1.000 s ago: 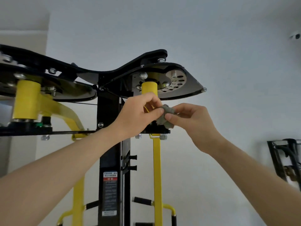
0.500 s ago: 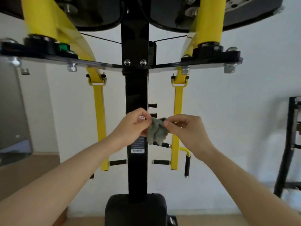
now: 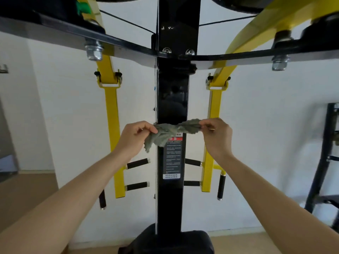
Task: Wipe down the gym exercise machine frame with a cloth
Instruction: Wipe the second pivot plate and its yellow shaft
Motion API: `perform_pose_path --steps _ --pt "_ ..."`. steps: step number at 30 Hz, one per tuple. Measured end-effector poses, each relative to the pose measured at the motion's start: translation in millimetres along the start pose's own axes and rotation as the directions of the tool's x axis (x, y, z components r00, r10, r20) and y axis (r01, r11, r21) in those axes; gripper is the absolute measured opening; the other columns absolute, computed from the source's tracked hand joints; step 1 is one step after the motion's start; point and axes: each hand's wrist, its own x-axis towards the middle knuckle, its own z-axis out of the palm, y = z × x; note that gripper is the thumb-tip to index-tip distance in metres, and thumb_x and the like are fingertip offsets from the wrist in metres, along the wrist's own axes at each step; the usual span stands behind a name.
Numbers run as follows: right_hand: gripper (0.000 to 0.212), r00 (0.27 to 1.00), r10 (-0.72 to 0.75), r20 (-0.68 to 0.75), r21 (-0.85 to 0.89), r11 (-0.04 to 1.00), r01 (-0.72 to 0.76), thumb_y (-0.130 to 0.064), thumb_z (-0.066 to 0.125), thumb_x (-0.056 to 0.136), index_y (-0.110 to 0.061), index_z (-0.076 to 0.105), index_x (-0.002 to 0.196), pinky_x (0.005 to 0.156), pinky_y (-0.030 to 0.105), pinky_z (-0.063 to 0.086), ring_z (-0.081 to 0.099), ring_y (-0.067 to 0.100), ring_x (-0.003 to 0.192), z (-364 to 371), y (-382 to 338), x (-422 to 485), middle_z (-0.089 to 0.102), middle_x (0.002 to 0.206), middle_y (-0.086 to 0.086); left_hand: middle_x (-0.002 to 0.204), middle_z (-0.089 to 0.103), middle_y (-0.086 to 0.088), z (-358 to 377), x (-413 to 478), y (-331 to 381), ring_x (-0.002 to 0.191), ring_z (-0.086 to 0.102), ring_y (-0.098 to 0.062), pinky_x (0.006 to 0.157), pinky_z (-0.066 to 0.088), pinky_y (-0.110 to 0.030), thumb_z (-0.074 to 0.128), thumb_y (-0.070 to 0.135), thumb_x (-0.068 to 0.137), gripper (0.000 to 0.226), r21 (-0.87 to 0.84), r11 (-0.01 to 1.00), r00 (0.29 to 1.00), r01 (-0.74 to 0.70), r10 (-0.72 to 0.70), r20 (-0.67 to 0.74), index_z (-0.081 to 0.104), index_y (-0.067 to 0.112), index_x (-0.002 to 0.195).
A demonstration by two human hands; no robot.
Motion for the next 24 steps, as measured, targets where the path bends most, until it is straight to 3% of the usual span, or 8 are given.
perform_pose_path --steps 2,5,7,10,12,14,19,24 --pt "0.025 0.995 -0.091 -0.044 -0.035 0.995 0.09 0.0 0.061 0.094 -0.013 0.075 0.11 0.086 0.028 0.054 0.062 0.014 0.089 13 -2 15 0.063 0.104 -0.004 0.103 0.071 0.005 1 17 2 0.095 0.065 -0.008 0.075 0.047 -0.011 0.048 0.003 0.099 0.035 0.039 0.997 0.994 -0.065 0.069 -0.088 0.075 0.025 0.097" --pt "0.034 0.983 -0.159 -0.088 0.012 0.987 0.16 -0.004 0.066 0.091 -0.009 0.068 0.125 0.084 0.007 0.045 0.06 0.017 0.096 26 -13 37 0.055 0.112 -0.003 0.113 0.066 0.004 13 45 4 0.106 0.061 -0.015 0.085 0.051 -0.026 0.056 0.017 0.098 0.025 0.129 0.978 0.956 -0.165 0.191 -0.224 0.073 0.022 0.115" --pt "0.045 0.977 -0.186 -0.106 0.047 0.98 0.192 -0.009 0.071 0.089 -0.007 0.062 0.133 0.088 0.0 0.038 0.055 0.016 0.108 36 -21 52 0.052 0.122 0.001 0.117 0.066 0.003 25 62 5 0.11 0.056 -0.019 0.086 0.045 -0.028 0.055 0.035 0.094 0.034 0.259 0.948 0.921 -0.185 0.259 -0.291 0.071 0.022 0.122" --pt "0.055 0.974 -0.188 -0.124 0.112 0.973 0.202 -0.017 0.073 0.09 -0.005 0.054 0.141 0.102 0.013 0.042 0.052 0.017 0.119 52 -31 74 0.052 0.132 0.006 0.118 0.067 0.001 33 85 11 0.112 0.054 -0.021 0.081 0.024 -0.016 0.051 0.051 0.09 0.047 0.415 0.892 0.855 -0.177 0.349 -0.385 0.069 0.021 0.122" --pt "0.056 0.98 -0.177 -0.093 0.202 0.96 0.193 -0.022 0.071 0.092 -0.008 0.053 0.143 0.105 0.027 0.047 0.052 0.015 0.122 61 -34 83 0.052 0.134 0.004 0.117 0.066 0.0 37 96 17 0.11 0.056 -0.019 0.086 0.031 -0.019 0.057 0.05 0.09 0.043 0.368 0.91 0.836 -0.193 0.349 -0.424 0.069 0.019 0.118" --pt "0.054 0.98 -0.19 -0.068 0.264 0.943 0.201 -0.024 0.07 0.092 -0.011 0.055 0.142 0.1 0.029 0.053 0.057 0.015 0.118 68 -31 87 0.056 0.13 0.003 0.116 0.065 0.0 45 99 23 0.104 0.06 -0.016 0.088 0.048 -0.029 0.065 0.045 0.091 0.038 0.245 0.945 0.85 -0.217 0.307 -0.429 0.069 0.017 0.117" --pt "0.038 0.979 -0.205 -0.013 0.182 0.962 0.204 -0.028 0.073 0.09 -0.012 0.068 0.124 0.084 0.033 0.058 0.066 0.016 0.095 63 -11 85 0.065 0.106 0.0 0.1 0.072 0.004 53 91 10 0.088 0.067 -0.013 0.078 0.058 -0.04 0.071 0.047 0.088 0.038 0.168 0.961 0.861 -0.22 0.273 -0.429 0.072 0.016 0.109" --pt "0.035 0.975 -0.202 0.092 0.17 0.968 0.185 -0.024 0.073 0.091 -0.01 0.069 0.122 0.082 0.017 0.056 0.066 0.012 0.094 63 21 48 0.066 0.105 -0.002 0.104 0.07 0.005 58 53 -20 0.089 0.067 -0.008 0.079 0.059 -0.03 0.079 0.037 0.084 0.036 0.159 0.976 0.922 -0.151 0.197 -0.333 0.073 0.018 0.114"
